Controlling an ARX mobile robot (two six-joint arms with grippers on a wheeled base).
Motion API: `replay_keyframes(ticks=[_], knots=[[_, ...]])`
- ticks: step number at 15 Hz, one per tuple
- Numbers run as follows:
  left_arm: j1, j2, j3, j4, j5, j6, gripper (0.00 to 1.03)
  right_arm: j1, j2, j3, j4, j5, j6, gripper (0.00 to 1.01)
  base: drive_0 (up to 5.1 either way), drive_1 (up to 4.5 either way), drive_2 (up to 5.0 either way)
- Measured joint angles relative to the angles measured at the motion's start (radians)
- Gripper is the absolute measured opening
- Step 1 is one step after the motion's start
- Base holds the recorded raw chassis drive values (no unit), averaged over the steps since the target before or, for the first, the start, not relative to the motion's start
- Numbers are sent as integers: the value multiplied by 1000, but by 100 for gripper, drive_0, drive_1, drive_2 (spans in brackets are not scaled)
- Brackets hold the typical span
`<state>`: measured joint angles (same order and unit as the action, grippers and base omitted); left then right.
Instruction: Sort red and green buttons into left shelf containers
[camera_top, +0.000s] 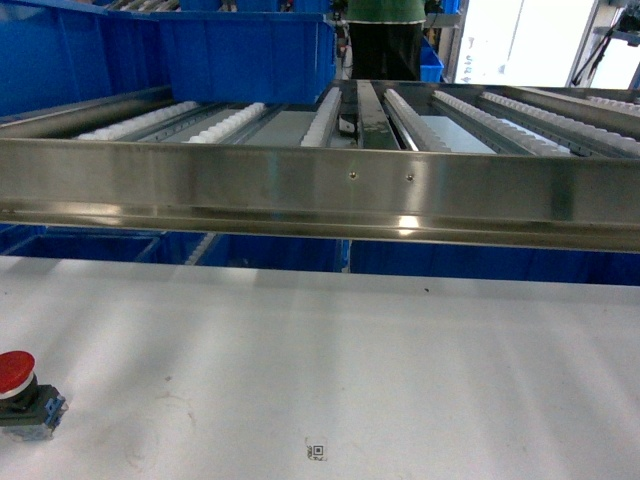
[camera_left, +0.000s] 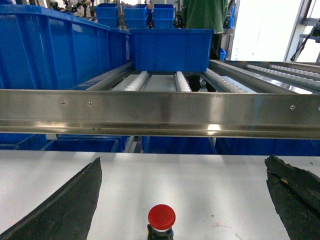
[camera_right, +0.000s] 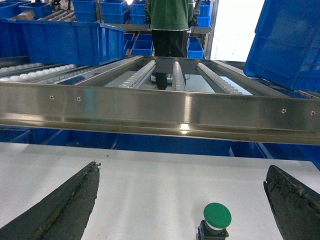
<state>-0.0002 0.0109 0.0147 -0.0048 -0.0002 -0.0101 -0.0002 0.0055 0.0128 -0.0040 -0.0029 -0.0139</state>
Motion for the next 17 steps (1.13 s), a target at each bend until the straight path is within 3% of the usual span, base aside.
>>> replay_keyframes(ticks=[12,13,14,15,16,17], knots=[[0,0,0,0,0,0,98,2,2,0,3,5,0,98,0,0,0],[0,0,0,0,0,0,98,54,30,0,45,86,-2,98,0,0,0],[25,9,0,25,39,-1,98,133,95,-1,117,161,-7,98,0,0,0],[116,51,-1,86,112,-9,98,197,203,-1,225,227,-16,98,0,0,0],[184,122,-1,150,163,-16,98,225,322,-1,345,267,-24,98,0,0,0],[228,229,-1,257,206,-18,98,238,480,1,482,271,-40,98,0,0,0]])
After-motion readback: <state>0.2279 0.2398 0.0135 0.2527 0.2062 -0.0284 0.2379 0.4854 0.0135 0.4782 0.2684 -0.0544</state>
